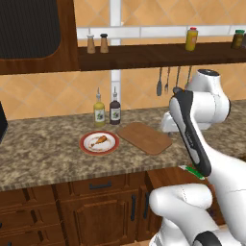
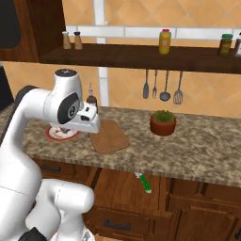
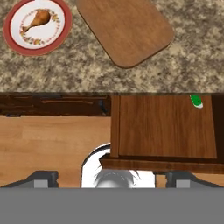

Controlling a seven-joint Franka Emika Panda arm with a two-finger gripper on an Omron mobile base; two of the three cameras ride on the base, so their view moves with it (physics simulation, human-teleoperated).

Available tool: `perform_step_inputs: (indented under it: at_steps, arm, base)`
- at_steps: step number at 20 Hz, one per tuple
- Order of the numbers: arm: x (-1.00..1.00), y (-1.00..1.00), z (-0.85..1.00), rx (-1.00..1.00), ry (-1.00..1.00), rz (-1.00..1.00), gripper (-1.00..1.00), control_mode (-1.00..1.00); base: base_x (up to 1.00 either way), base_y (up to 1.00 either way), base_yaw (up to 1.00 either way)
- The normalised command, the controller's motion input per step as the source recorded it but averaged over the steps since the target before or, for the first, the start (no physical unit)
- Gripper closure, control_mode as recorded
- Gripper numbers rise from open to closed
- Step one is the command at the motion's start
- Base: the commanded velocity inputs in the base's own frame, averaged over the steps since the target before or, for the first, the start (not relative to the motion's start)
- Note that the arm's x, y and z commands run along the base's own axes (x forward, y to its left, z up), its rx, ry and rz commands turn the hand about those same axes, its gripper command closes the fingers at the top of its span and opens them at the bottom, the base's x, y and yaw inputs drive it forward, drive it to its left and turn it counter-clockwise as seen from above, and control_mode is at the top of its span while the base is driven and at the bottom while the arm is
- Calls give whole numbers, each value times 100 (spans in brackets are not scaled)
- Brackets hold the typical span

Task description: Pick up the knife from the drawer and place it on the cutting board. Then place the meat from the plate to the cutting board.

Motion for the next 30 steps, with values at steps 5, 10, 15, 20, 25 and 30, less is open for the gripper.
perform_step_inputs:
  at_steps: [5, 10, 15, 20, 25, 30]
  arm:
    - [-36, -2, -54, 2, 0, 0, -100, -100]
    - [-15, 0, -23, -1, 1, 0, -100, -100]
    - [-2, 4, -3, 0, 0, 0, -100, -100]
    - [0, 0, 0, 0, 0, 0, -100, 100]
    - [0, 0, 0, 0, 0, 0, -100, 100]
    - [0, 0, 0, 0, 0, 0, -100, 100]
  base:
    - [0, 0, 0]
    - [0, 0, 0]
    - [0, 0, 0]
    - [-6, 57, 0]
    - [0, 57, 0]
    - [0, 55, 0]
